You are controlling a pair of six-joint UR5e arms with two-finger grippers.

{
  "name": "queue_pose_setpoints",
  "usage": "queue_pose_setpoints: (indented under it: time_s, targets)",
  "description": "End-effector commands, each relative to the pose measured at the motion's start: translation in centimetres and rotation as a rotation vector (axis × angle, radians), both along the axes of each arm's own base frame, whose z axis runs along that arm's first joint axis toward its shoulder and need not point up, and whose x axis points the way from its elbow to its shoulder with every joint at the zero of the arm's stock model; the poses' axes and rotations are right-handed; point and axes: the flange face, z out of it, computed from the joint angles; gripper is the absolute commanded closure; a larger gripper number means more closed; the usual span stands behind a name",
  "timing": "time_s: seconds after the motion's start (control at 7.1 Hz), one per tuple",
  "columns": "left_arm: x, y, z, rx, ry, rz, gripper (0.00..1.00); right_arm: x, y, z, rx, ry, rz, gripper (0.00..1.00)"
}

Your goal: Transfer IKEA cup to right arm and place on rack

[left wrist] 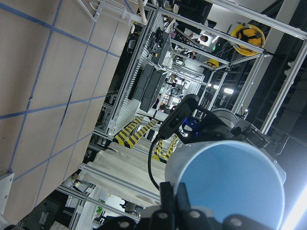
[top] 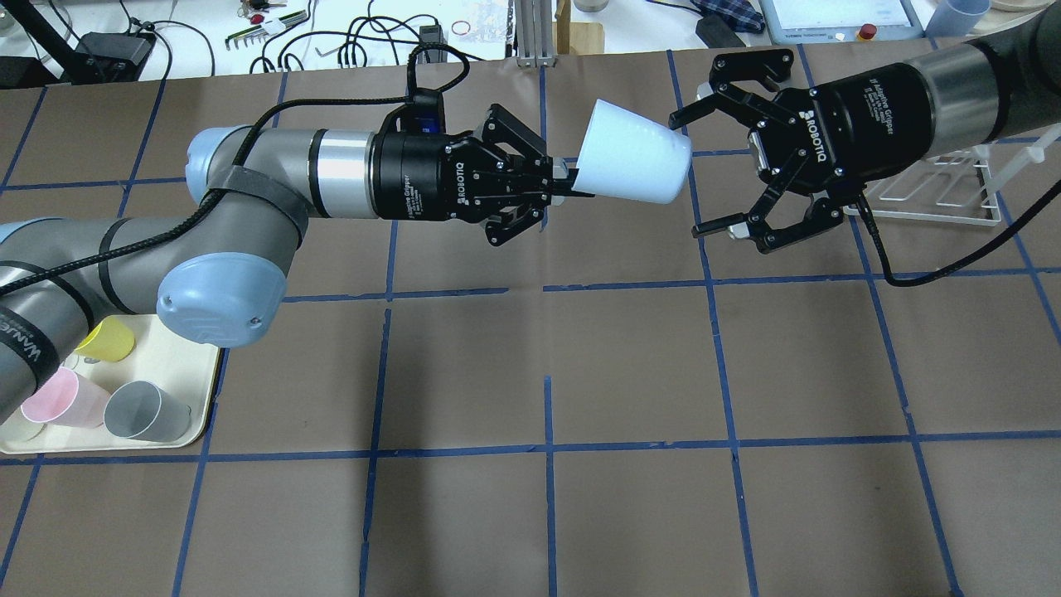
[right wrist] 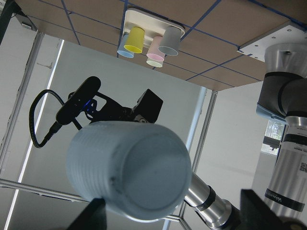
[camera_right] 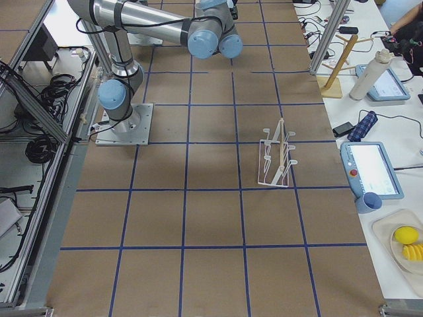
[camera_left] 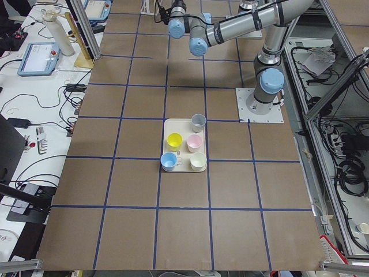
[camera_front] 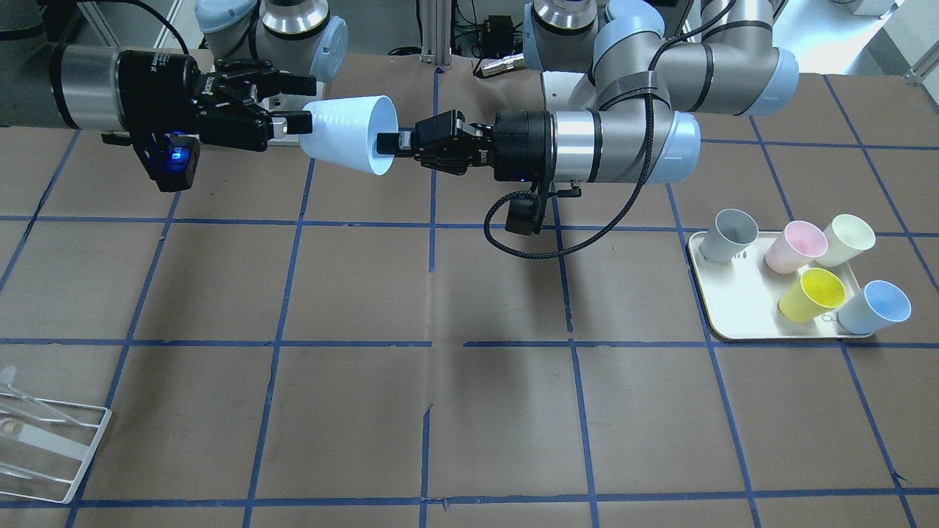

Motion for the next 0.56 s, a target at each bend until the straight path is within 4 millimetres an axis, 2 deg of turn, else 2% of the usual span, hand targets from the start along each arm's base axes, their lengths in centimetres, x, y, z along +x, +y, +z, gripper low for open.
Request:
queue_pose_setpoints:
  time_s: [0.0,0.28,0.42]
  targets:
    - [0.00,0.00,0.07,0.000,0.005,0.001,1.00,-0.13,-0.51,-1.25,0.022,-0.006,0.000,0.00]
    - [0.00,0.04,0.30,-0.005,0.007,0.001,1.00,0.00,-0.59,-1.20,0.025,-0.006,0.001,0.00]
    - [0.00,0.07,0.22,-0.003,0.005,0.001,1.00,0.13,-1.25,-1.00,0.049,-0.033,-0.071,0.00]
